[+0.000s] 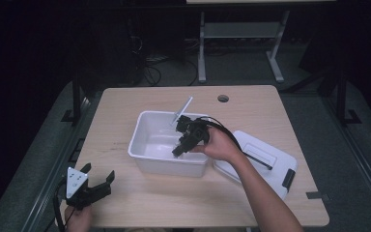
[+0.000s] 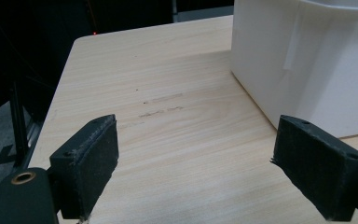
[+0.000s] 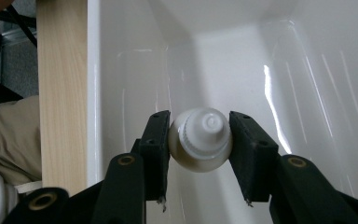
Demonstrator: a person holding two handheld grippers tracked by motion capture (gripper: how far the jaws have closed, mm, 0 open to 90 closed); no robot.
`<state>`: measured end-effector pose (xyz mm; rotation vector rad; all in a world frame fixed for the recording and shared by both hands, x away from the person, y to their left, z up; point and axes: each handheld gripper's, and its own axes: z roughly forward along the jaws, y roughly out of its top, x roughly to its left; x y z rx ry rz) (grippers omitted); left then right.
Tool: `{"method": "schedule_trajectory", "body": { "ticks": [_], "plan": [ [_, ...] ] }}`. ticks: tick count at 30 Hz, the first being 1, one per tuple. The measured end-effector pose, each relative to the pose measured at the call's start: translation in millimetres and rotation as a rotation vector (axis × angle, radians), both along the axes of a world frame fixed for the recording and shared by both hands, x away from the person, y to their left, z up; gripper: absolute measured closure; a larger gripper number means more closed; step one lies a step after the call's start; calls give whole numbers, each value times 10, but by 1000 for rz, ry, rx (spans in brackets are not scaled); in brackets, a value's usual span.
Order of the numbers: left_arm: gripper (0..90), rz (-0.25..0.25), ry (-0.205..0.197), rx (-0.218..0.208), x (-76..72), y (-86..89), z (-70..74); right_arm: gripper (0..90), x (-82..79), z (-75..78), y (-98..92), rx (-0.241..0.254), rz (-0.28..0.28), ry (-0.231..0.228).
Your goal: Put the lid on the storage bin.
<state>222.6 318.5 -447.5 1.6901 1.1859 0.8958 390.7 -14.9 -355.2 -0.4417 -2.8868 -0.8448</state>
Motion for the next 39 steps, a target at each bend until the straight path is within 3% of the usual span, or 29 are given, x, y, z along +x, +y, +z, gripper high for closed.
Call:
{"method": "schedule_trajectory", "body": {
  "ticks": [21, 39],
  "plan": [
    [130, 3, -2, 0, -9, 7, 3, 591, 18, -145, 97, -51, 1, 21],
    [130, 2, -1, -1, -9, 3, 2, 623, 5, -134, 114, -70, 14, 34]
  ]
}}
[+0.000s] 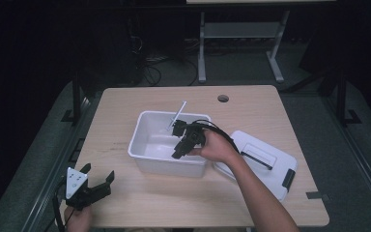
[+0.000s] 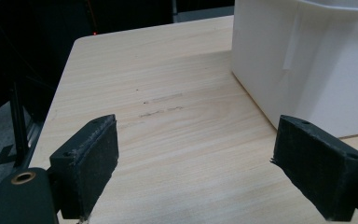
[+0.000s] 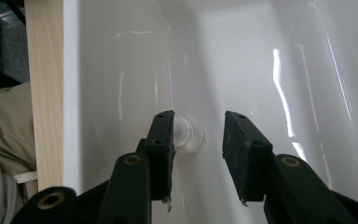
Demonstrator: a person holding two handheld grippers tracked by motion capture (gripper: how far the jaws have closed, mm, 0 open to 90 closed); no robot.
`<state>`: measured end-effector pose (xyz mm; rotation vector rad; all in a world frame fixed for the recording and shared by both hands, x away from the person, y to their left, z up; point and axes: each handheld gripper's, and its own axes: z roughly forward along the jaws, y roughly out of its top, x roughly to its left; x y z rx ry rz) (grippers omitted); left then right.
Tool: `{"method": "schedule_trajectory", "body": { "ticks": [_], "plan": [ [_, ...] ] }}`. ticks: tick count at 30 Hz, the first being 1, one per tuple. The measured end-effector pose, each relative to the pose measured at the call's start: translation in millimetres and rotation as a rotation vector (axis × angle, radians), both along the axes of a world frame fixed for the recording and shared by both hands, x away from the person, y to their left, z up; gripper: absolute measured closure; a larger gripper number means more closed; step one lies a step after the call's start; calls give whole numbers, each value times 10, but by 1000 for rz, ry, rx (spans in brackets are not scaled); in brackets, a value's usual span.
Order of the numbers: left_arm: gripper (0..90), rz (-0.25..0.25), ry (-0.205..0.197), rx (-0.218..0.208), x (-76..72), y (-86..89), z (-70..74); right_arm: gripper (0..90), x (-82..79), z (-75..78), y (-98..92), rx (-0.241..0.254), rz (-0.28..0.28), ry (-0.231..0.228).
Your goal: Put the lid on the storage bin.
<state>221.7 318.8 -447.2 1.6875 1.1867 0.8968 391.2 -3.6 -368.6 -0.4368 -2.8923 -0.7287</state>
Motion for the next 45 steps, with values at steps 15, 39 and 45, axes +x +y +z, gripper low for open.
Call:
{"method": "schedule_trajectory", "body": {
  "ticks": [15, 39, 45],
  "plan": [
    [130, -7, 3, 10, 1, -12, 1, 605, -59, 188, -190, 48, -34, -36],
    [130, -8, 3, 13, 0, -34, -2, 546, -208, 586, -818, 128, -142, -113],
    [130, -11, 6, 17, 3, -44, -4, 528, -277, 664, -1050, 141, -181, -137]
  ]
}}
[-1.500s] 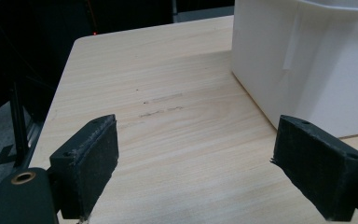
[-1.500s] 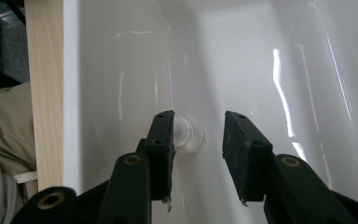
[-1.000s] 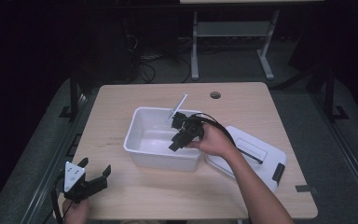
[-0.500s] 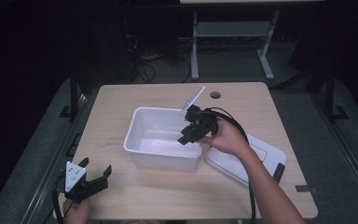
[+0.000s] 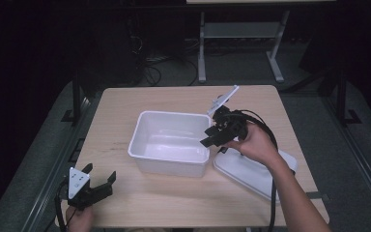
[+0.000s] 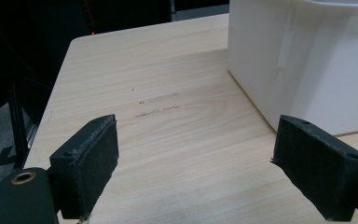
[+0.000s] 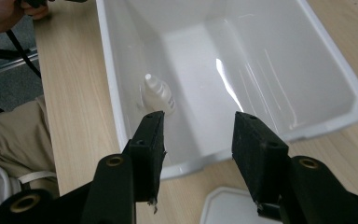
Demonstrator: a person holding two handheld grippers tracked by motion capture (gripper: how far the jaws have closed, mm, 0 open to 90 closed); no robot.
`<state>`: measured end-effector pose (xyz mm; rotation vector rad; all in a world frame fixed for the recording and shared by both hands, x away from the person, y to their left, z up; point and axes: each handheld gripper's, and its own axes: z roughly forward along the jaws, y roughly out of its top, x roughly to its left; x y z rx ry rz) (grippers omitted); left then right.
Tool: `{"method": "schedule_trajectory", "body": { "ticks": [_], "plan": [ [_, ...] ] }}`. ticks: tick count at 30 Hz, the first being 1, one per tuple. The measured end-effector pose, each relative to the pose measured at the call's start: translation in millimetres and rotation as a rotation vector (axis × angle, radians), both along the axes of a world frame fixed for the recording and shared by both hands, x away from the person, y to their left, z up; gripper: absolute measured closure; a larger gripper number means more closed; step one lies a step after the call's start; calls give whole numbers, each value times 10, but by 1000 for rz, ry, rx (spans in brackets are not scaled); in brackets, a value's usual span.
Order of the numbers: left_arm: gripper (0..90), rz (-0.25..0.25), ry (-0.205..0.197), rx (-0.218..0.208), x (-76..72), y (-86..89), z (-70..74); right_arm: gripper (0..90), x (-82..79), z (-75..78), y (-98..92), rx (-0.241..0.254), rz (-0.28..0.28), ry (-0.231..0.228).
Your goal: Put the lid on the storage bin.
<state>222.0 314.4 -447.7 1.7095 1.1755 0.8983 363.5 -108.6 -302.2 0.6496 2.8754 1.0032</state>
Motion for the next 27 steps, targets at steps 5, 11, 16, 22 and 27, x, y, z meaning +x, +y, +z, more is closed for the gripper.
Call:
{"method": "schedule_trajectory", "body": {
  "ticks": [5, 11, 16, 22, 27],
  "plan": [
    [130, 0, -1, 0, 2, -3, -1, 510, -31, 9, -136, -3, -23, -11],
    [130, 2, 1, 3, 6, 2, -4, 497, -94, -25, -365, 16, -70, -15],
    [130, 4, 0, 5, 5, 5, -4, 488, -127, -75, -490, 23, -96, -15],
    [130, 6, 0, 4, 9, -1, -7, 479, -148, -223, -687, 11, -140, 1],
    [130, 3, 0, 11, 10, -10, -11, 477, -166, -375, -843, -1, -175, 15]
  ]
}}
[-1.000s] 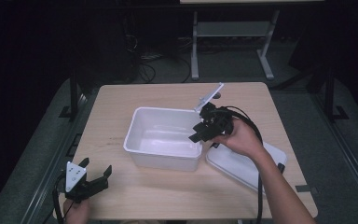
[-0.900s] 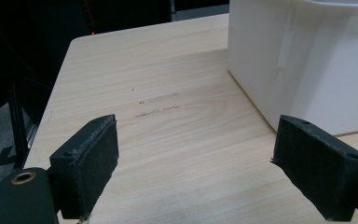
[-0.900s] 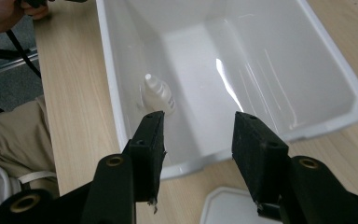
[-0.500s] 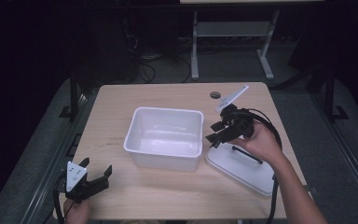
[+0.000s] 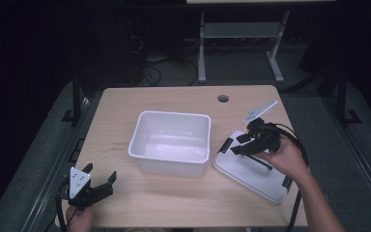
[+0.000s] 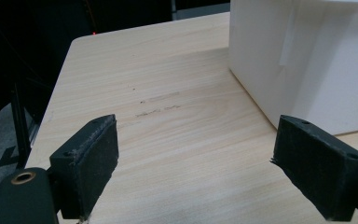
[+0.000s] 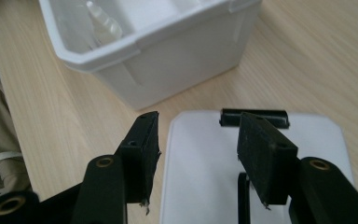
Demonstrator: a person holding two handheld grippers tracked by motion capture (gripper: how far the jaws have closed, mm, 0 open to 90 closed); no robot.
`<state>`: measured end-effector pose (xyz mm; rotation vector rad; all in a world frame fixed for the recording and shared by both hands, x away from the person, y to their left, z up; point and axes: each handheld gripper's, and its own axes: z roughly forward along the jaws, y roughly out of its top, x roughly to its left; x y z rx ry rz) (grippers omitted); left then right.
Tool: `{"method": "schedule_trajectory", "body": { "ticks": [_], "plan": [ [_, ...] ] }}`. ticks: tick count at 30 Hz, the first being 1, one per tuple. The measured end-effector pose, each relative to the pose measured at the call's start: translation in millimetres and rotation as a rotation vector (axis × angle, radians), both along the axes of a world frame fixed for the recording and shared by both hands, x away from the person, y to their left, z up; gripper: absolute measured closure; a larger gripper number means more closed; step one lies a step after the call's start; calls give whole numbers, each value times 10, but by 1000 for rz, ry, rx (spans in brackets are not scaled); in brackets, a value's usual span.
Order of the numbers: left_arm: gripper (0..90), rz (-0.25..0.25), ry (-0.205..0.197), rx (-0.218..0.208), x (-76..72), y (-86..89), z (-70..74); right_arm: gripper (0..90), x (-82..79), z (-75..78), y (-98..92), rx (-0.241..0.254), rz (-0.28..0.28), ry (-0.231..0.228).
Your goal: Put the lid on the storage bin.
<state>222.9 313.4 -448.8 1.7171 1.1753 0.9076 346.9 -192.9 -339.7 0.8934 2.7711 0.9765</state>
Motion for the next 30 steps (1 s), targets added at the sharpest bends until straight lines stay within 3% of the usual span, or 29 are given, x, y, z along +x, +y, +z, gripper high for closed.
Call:
{"method": "schedule_trajectory", "body": {
  "ticks": [7, 17, 24, 30],
  "plan": [
    [130, 1, -1, 5, -1, 1, 1, 480, -27, -197, -220, -10, -47, 6],
    [130, -1, -2, 8, 1, -10, 2, 504, -39, -420, -384, -30, -87, 35],
    [130, 0, -1, 9, 0, -6, 1, 559, -40, -569, -472, -47, -110, 48],
    [130, -1, -1, 8, 9, -18, -4, 673, -48, -667, -529, -65, -117, 64]
  ]
}}
